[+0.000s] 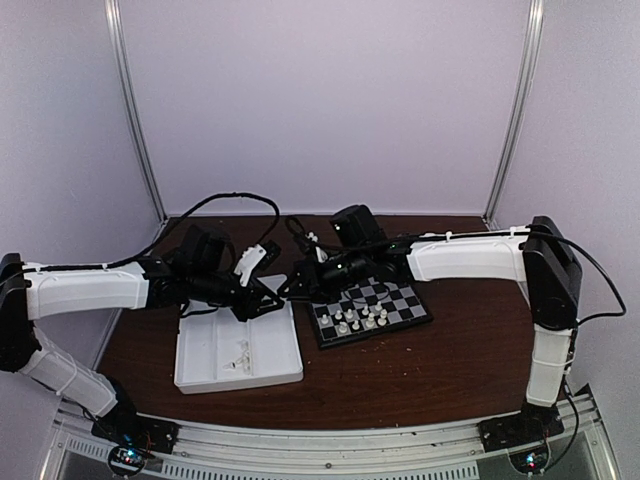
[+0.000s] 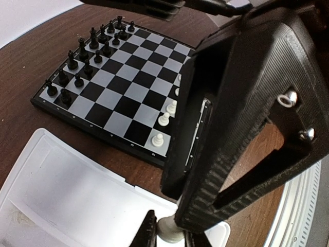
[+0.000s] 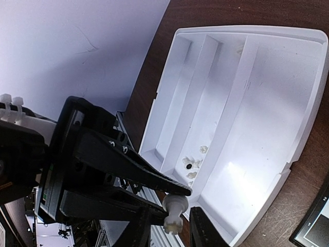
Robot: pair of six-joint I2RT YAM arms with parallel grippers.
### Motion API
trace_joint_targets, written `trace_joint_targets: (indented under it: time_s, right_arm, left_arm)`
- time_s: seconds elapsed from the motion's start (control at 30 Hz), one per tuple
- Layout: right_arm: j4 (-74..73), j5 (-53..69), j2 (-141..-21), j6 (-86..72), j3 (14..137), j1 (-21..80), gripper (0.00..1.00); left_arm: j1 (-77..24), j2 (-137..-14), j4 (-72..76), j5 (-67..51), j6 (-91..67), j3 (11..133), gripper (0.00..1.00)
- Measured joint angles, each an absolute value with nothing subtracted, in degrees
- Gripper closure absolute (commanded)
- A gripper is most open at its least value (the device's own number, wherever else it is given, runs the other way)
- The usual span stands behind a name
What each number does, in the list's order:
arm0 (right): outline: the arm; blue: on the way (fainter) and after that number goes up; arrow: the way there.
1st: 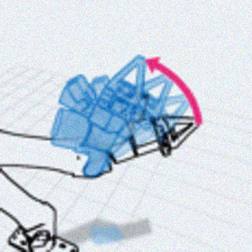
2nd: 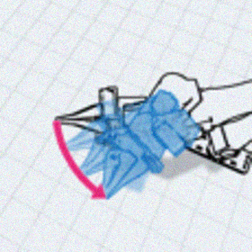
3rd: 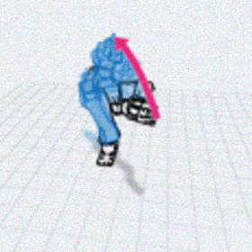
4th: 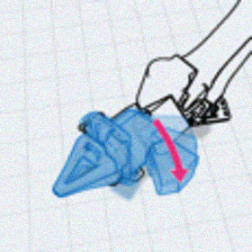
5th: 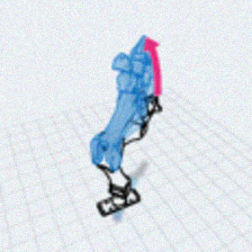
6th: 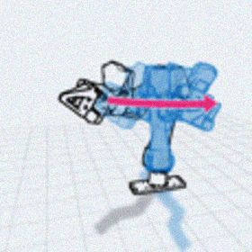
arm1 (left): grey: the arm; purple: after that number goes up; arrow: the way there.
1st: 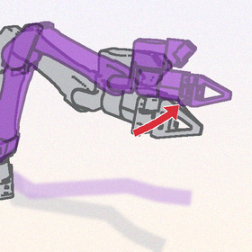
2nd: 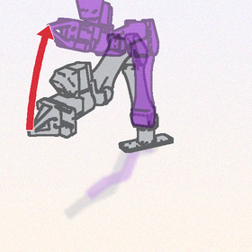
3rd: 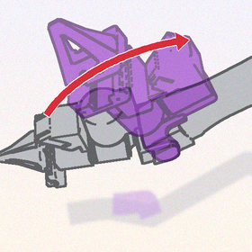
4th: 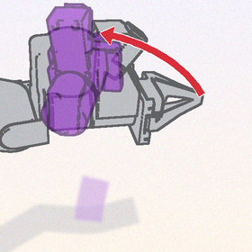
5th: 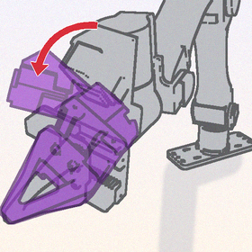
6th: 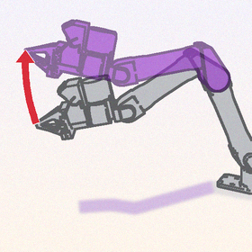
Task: Set up the chess pieces on the board
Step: Place the chess piece on the chessboard.
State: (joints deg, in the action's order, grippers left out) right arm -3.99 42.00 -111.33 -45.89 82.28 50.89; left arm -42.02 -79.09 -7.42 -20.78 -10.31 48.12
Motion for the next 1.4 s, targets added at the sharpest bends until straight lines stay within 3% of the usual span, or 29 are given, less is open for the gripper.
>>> trace_joint_targets:
  time_s: [0.4, 0.8, 1.17, 1.4]
  right_arm:
    - [-4.3, 42.5, -111.4, -46.7, 82.3, 50.7, 0.9]
    - [-4.5, 42.5, -112.1, -46.4, 82.3, 50.8, 0.92]
    - [-10.8, 41.2, -112.4, -40.4, 84.9, 50.8, 0.92]
    - [-23.7, 32.5, -111.7, -28.9, 87.5, 50.8, 0.91]
  left_arm:
    - [-42.1, -79.1, -7.3, -20.3, -9.9, 48.1, 0.81]
    - [-42.1, -79.0, -5.7, -19.9, -10.4, 45.7, 0.59]
    - [-42.1, -77.4, -5.5, -21.0, -10.6, 43.4, 0.55]
    - [-42.1, -73.0, -5.6, -17.1, -10.9, 42.8, 0.55]
